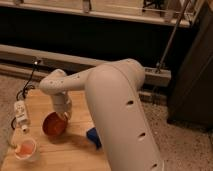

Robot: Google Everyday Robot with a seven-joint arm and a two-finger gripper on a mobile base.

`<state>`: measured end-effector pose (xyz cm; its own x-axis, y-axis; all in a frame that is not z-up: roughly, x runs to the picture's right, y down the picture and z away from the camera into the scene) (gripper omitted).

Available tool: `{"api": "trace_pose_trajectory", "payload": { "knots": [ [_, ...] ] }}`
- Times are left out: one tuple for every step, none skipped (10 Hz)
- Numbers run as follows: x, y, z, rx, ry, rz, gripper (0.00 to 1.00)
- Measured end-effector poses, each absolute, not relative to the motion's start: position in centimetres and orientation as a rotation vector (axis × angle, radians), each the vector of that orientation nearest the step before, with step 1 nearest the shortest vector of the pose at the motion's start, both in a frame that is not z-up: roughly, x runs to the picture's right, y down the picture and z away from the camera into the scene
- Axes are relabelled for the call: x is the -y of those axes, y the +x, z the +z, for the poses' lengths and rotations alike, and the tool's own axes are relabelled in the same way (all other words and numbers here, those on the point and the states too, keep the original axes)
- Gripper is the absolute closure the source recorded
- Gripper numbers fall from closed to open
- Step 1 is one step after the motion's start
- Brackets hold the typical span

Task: Drag the ceramic bowl in a circle

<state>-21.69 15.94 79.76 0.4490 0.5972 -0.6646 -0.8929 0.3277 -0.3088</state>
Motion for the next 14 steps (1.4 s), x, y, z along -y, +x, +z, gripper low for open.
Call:
{"api": "trace_pose_trajectory", "payload": {
  "knots": [
    [-16.6,-20.9,79.0,-0.497,-0.709,0.981,1.00],
    [-17.2,-19.7,78.5,-0.522,-0.702,0.957,1.00],
    [-17.5,-18.7,78.3,-0.543,-0.700,0.955,1.00],
    [-17.8,-17.3,78.3,-0.571,-0.704,0.976,1.00],
    [-17.6,-15.9,78.5,-0.593,-0.704,1.008,1.00],
    [-17.1,-14.3,79.0,-0.616,-0.701,1.053,1.00],
    [-16.5,-13.0,79.5,-0.631,-0.695,1.088,1.00],
    [-15.3,-10.8,80.4,-0.657,-0.679,1.142,1.00],
    [-14.3,-9.0,81.2,-0.678,-0.663,1.182,1.00],
    [-13.5,-7.6,81.9,-0.697,-0.647,1.213,1.00],
    [-12.2,-5.7,83.0,-0.724,-0.624,1.252,1.00],
    [-11.2,-4.6,84.0,-0.744,-0.609,1.286,1.00],
    [-10.4,-3.7,84.9,-0.758,-0.604,1.321,1.00],
    [-9.2,-2.9,86.1,-0.766,-0.600,1.372,1.00]
  ]
}}
